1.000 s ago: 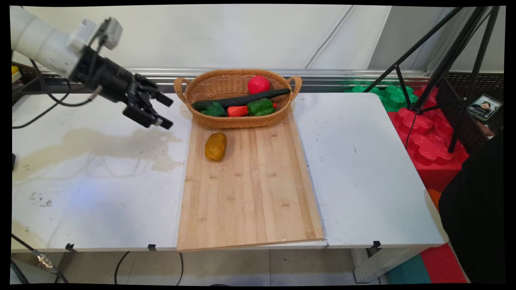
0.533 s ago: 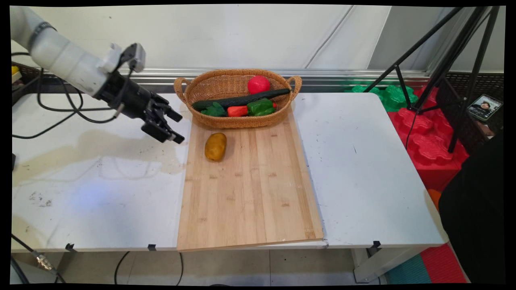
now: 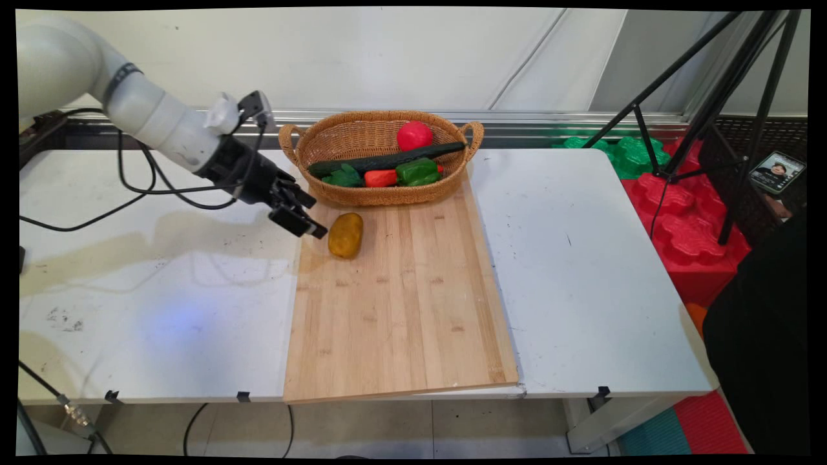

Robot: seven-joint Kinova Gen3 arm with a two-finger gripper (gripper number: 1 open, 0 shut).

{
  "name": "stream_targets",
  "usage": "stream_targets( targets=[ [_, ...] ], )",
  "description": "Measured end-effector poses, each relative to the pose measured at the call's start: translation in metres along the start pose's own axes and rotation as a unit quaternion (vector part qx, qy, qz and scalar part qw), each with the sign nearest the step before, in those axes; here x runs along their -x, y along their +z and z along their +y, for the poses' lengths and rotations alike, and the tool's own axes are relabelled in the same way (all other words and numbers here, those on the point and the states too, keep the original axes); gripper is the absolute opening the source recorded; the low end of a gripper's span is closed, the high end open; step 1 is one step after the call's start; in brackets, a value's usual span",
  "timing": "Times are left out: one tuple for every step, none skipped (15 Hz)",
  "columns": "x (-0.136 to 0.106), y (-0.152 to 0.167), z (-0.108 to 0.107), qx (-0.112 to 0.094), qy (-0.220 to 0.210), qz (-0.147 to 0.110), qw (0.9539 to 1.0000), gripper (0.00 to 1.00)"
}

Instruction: Pick up the potato from the cutting board

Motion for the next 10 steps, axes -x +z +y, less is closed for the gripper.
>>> stream_targets(
  targets=[
    [-0.001, 0.004, 0.001, -0.001, -0.006, 0.0, 1.0, 1.0],
    [-0.004, 0.009, 0.001, -0.003, -0.015, 0.001, 0.9999, 1.0],
    [-0.006, 0.014, 0.002, -0.005, -0.023, 0.0, 0.9997, 1.0],
    [-0.008, 0.019, 0.003, -0.007, -0.031, 0.0, 0.9995, 1.0],
    [-0.009, 0.022, 0.003, -0.01, -0.037, -0.001, 0.9993, 1.0],
    [-0.011, 0.028, 0.004, -0.013, -0.046, -0.002, 0.9989, 1.0],
    [-0.013, 0.032, 0.005, -0.016, -0.053, -0.003, 0.9985, 1.0],
    [-0.014, 0.037, 0.005, -0.019, -0.059, -0.004, 0.9981, 1.0],
    [-0.016, 0.04, 0.006, -0.021, -0.063, -0.004, 0.9978, 1.0],
    [-0.018, 0.045, 0.006, -0.024, -0.068, -0.006, 0.9973, 1.0]
  ],
)
